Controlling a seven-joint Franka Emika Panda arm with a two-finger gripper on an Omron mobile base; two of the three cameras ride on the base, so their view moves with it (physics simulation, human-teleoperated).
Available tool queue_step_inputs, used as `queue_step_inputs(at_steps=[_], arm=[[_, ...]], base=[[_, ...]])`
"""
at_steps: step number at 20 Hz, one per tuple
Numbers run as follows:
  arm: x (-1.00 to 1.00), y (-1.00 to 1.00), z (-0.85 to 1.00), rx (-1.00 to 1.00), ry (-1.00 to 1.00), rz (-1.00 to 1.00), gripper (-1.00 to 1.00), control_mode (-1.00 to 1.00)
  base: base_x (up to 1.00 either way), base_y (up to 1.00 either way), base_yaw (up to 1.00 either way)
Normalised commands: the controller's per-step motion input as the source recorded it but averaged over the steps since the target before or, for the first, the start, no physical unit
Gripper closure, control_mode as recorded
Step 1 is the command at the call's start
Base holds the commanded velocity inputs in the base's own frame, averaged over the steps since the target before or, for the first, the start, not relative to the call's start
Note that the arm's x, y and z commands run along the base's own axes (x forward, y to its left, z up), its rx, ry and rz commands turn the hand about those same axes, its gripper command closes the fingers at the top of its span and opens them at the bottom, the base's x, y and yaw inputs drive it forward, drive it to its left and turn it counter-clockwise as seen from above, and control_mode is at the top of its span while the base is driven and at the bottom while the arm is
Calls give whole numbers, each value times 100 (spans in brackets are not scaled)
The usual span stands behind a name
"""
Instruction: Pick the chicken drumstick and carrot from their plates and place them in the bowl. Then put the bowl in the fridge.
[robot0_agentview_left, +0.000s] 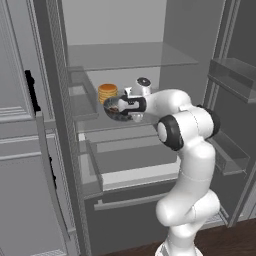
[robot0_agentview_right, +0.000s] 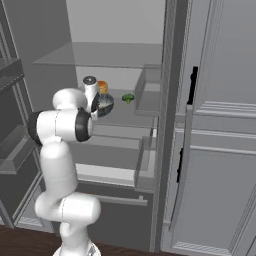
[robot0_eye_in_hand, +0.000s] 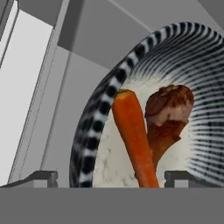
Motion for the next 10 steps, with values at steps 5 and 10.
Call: queue_step_inputs(at_steps=[5,10], arm=[[-71,40,0,0,-4,3,-100,-100],[-96,18,18,0,0,0,-100,-100]], base=[[0,0,0],[0,0,0]])
